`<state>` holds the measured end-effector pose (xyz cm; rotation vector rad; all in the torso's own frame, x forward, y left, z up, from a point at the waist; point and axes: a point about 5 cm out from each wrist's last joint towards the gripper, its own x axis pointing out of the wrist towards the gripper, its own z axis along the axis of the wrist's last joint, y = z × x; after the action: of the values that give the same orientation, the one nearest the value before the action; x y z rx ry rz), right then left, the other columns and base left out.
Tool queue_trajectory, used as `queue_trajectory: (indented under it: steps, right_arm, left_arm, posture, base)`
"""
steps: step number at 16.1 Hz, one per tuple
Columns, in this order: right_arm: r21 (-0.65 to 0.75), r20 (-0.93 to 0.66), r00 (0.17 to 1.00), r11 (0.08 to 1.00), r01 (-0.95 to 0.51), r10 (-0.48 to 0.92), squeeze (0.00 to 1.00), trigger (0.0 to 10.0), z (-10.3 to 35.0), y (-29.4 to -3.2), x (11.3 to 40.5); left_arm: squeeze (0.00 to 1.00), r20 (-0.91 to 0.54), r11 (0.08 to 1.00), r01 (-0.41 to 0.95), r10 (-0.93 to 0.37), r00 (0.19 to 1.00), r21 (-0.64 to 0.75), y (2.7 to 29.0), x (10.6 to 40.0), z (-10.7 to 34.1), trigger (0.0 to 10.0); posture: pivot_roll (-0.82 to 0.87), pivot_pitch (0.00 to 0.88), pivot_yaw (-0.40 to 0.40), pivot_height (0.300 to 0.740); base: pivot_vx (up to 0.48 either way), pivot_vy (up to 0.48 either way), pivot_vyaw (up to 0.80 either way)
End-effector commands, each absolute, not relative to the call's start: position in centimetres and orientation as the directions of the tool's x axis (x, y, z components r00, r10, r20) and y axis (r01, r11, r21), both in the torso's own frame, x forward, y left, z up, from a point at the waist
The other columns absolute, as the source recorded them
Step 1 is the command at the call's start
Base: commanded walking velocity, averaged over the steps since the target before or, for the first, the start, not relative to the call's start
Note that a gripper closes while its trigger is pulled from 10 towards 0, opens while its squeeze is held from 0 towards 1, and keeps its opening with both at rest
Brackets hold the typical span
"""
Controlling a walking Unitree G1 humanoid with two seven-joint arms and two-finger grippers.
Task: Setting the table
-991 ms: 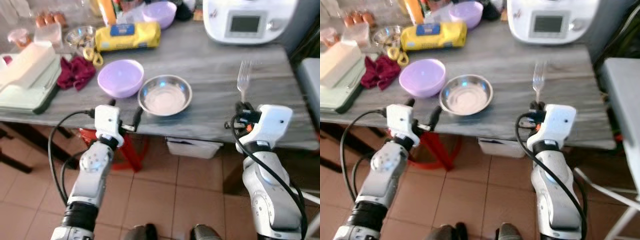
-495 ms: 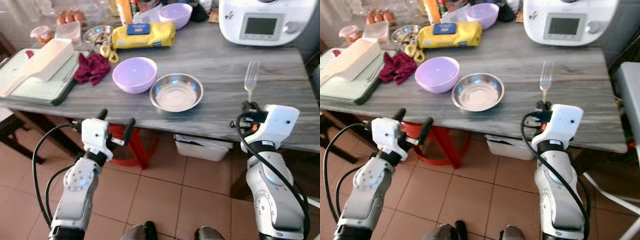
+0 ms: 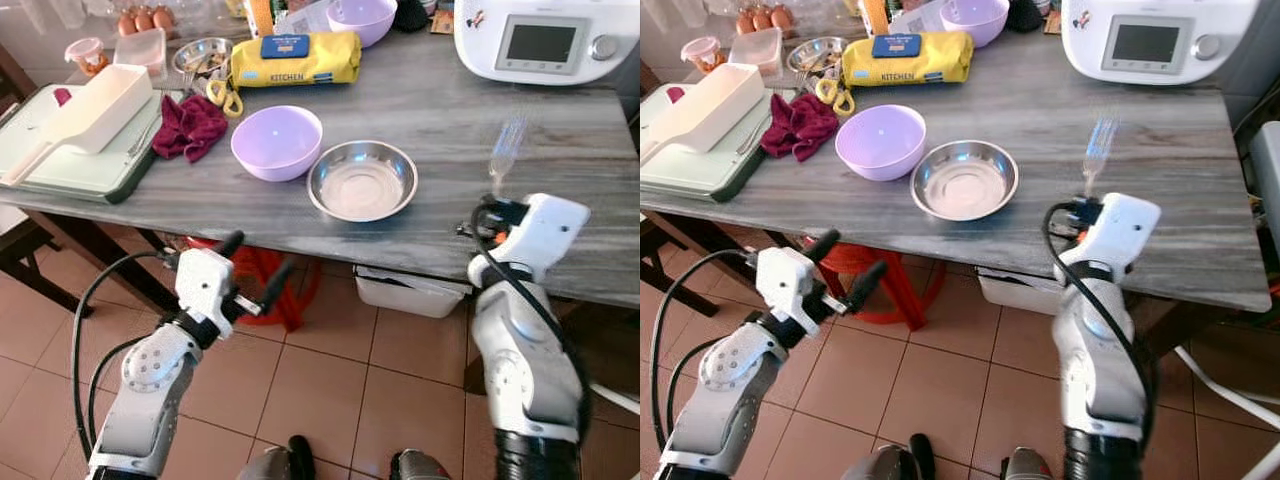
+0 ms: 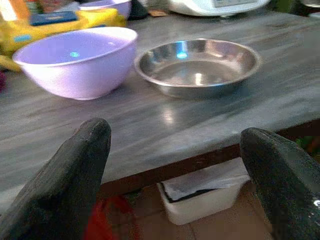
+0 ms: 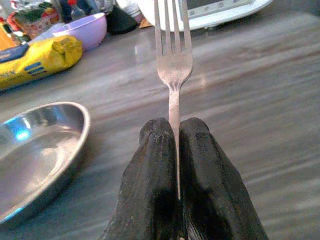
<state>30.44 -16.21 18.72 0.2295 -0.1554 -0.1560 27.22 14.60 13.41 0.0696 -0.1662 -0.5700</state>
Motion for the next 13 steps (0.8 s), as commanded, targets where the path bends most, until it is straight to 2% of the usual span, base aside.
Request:
queue_trajectory:
  steps: [1, 4, 5, 13]
  right_arm:
    - [0.263, 0.131, 0.976, 0.955, 0.134, -0.173, 0.0, 10.0, 18.7, -15.9, 30.6]
    - [0.318, 0.119, 0.973, 0.936, 0.153, -0.2, 0.0, 10.0, 19.0, -15.4, 32.5]
    - [0.384, 0.074, 0.963, 0.899, 0.212, -0.259, 0.0, 10.0, 18.8, -15.8, 33.5]
    - [0.471, 0.019, 0.974, 0.861, 0.192, -0.228, 0.0, 10.0, 18.6, -14.2, 35.8]
  left_arm:
    - [0.0, 0.114, 0.833, 0.542, -0.553, 0.825, 0.112, 14.9, 26.8, 13.1, 10.0]
    - [0.0, 0.1, 0.819, 0.565, -0.573, 0.814, 0.094, 14.4, 26.2, 13.0, 10.0]
    - [0.0, 0.091, 0.809, 0.58, -0.587, 0.804, 0.097, 14.1, 25.9, 12.9, 10.0]
    - [0.0, 0.076, 0.806, 0.584, -0.591, 0.803, 0.097, 14.1, 25.8, 13.1, 10.0]
  posture:
    - [-0.11, 0.232, 0.123, 0.74]
    - [-0.1, 0.245, 0.122, 0.74]
    - [-0.1, 0.247, 0.121, 0.74]
    - [-0.08, 0.262, 0.13, 0.74]
  base:
    - [0.0, 0.0, 0.0]
    - [0.0, 0.0, 0.0]
    - [0.0, 0.0, 0.0]
    - [0.0, 0.0, 0.0]
